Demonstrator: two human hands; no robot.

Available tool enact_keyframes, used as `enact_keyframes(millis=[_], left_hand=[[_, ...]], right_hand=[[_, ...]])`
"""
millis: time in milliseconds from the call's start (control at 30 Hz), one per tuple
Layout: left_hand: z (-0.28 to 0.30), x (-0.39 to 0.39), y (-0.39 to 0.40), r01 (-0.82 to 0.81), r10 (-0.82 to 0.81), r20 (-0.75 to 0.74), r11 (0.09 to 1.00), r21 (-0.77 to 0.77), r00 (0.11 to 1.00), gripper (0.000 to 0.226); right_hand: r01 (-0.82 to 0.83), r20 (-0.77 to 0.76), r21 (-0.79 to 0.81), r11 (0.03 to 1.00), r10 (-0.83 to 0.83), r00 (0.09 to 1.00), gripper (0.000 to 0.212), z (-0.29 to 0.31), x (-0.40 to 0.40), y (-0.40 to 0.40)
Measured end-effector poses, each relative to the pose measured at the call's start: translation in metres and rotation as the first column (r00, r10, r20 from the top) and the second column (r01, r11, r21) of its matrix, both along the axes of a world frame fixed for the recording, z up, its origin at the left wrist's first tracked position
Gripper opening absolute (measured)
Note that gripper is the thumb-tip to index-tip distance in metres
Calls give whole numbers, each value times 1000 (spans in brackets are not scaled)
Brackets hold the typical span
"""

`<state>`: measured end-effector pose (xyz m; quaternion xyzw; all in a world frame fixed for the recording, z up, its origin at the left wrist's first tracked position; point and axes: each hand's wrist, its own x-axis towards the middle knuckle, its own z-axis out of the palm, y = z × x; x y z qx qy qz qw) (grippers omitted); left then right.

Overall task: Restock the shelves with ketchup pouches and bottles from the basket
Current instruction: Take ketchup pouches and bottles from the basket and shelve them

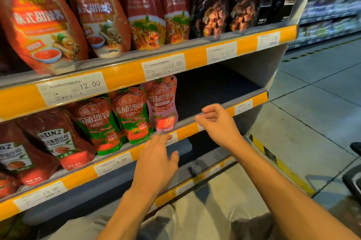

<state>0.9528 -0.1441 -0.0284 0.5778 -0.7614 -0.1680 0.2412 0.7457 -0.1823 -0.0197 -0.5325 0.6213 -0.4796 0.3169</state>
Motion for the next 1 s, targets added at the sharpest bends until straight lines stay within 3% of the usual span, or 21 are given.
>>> enact_keyframes(millis=[67, 200, 367, 533, 767, 900, 1000], left_hand=[[12, -13, 9, 45, -37, -121, 997, 62, 992, 38], [39, -57, 38, 195, -175, -194, 977, 90, 965, 34], [82, -141, 89, 429, -401, -209, 896, 112, 892, 30], [103, -252, 147, 660, -641, -173, 747, 83, 748, 23], [64, -391, 219, 863, -881, 3, 464, 197, 473, 18], [25, -454, 244, 876, -937, 52, 340, 341, 344, 14], [-13, -497, 258, 856, -961, 74, 271, 440, 266, 13]], right_hand=[[69, -9, 27, 997, -69, 998, 19, 7, -16, 30], [221, -63, 62, 973, -218, 974, 18, 34, -54, 102], [411, -136, 48, 910, -401, 906, 16, 76, -125, 208], [637, -173, 75, 767, -619, 766, 18, 89, -204, 303], [832, -141, 246, 497, -831, 538, 21, 40, -290, 426], [814, -105, 453, 364, -885, 454, 29, -7, -320, 473], [743, 26, 612, 269, -946, 322, 22, -48, -333, 489]])
